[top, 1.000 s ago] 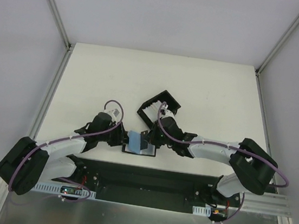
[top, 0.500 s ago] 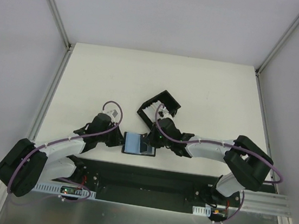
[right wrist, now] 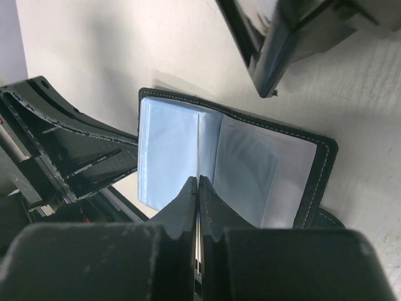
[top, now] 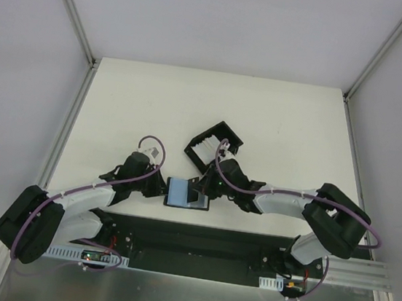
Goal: Put the credit cards into the card holder
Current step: Insert the credit card into the card holder.
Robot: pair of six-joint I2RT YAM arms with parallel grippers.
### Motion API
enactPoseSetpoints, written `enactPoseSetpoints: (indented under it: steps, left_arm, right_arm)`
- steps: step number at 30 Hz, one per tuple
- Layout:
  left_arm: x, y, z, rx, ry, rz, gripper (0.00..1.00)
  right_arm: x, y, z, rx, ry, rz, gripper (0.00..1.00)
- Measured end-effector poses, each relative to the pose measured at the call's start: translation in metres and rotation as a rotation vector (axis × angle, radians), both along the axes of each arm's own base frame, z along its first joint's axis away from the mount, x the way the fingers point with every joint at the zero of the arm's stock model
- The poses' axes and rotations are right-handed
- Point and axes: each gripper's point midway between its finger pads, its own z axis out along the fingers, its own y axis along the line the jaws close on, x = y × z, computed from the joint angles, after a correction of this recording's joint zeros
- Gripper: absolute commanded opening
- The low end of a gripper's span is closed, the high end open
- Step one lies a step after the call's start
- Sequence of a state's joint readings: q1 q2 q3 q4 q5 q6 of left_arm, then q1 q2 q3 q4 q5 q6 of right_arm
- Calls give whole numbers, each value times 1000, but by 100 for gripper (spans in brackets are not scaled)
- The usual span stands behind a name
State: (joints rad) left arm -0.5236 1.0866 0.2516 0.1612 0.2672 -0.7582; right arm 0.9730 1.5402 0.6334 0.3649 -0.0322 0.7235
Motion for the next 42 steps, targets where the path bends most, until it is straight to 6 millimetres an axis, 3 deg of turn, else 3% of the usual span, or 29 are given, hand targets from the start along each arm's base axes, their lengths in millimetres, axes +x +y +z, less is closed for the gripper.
enactPoseSetpoints:
  steps: [9,20,42]
  left_arm:
    - [1,1,0,4,-1,5,0]
    - [3,-1,-2,-2,4,13,0]
    - [7,-3,-3,-3,15,25,0]
  right_arm:
    - [2,0,-20,96,81,-62,0]
    - [2,8,-19,205,113,-87,0]
    - [-7,1,-23,171,142,-86,0]
